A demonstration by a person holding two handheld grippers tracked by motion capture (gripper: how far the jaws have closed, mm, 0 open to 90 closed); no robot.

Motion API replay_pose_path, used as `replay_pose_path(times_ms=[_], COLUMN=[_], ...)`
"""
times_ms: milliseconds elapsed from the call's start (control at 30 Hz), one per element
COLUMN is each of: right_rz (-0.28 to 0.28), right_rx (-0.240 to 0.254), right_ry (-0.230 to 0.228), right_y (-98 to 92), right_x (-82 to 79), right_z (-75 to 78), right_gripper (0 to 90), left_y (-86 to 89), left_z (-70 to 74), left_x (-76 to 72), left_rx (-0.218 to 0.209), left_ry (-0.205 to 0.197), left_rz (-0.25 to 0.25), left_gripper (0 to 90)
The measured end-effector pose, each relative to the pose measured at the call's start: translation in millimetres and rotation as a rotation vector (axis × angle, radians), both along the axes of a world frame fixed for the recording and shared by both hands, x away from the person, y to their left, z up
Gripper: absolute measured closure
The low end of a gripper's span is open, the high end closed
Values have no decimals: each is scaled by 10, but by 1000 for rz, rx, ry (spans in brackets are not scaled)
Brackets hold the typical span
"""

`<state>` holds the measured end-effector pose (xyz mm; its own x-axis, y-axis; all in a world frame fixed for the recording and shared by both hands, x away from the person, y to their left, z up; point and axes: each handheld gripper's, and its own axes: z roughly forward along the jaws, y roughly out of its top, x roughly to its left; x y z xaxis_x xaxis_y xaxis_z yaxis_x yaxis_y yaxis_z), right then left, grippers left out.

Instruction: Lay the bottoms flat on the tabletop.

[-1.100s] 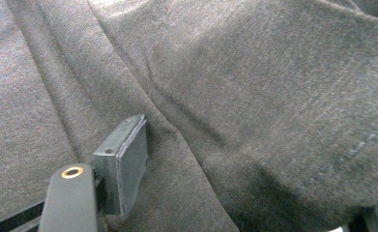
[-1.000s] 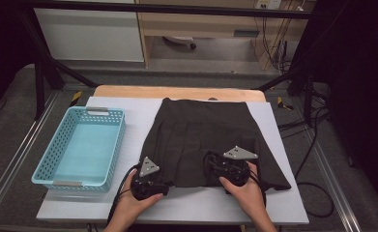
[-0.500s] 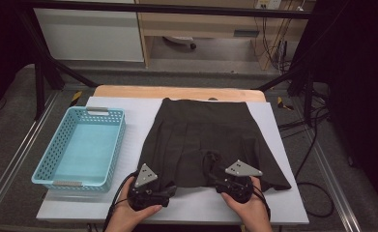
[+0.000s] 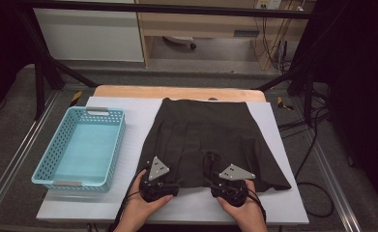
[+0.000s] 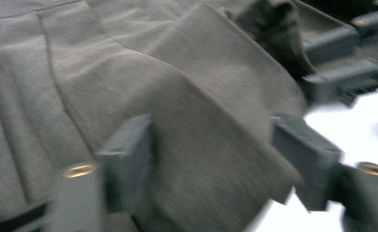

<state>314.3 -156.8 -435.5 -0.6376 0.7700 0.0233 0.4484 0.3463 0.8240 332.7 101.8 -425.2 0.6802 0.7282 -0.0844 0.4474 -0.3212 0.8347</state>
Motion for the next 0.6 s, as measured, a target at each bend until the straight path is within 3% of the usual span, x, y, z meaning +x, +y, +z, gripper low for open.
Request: replay_pose_path(times_ms=[267,400,600], right_rz=[59,89,117], right_rx=[-16,-26,-26], right_ry=[13,14,27], right_y=[86,142,189], right_x=[-60,-110,-169], right_z=[-19,-28,-51], right_gripper=[725,781,797], left_y=[-20,-33,19], left_z=[-47,-89,-82], left_x=[250,294,380], left_rx=[14,27,25], left_ry=[24,27,17], left_rz=[11,5,36], left_gripper=[651,794,854])
